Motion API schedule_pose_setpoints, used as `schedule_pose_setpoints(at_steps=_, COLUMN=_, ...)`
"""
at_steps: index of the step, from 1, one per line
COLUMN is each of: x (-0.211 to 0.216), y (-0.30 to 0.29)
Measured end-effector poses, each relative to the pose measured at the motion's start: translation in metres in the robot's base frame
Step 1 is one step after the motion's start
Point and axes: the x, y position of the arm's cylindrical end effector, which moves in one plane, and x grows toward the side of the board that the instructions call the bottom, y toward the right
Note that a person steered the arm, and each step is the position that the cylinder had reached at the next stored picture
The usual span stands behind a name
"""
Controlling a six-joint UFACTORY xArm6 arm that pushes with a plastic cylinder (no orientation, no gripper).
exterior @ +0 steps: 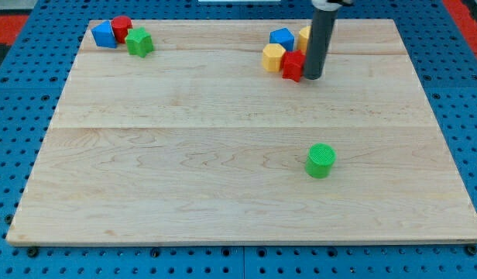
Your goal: Slide the red star towards the green circle
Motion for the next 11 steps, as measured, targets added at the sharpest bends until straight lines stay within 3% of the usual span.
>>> schedule_pose_setpoints(at_steps=2, x=-0.051, y=0.019)
schedule_pose_setpoints(at_steps=4, x=0.005, y=-0.096)
schedule_pose_setpoints(at_steps=5, x=0.025, y=-0.119)
schedule_pose_setpoints(at_steps=6, x=0.049, y=-0.104)
schedule_pose_setpoints(at_steps=7, x=0.023, y=-0.102)
schedule_pose_setpoints(at_steps=9, x=0.085, y=-0.038)
schedule_pose_setpoints(at_steps=10, x=0.09, y=-0.032)
schedule_pose_setpoints(at_steps=11, x=0.109, y=-0.07)
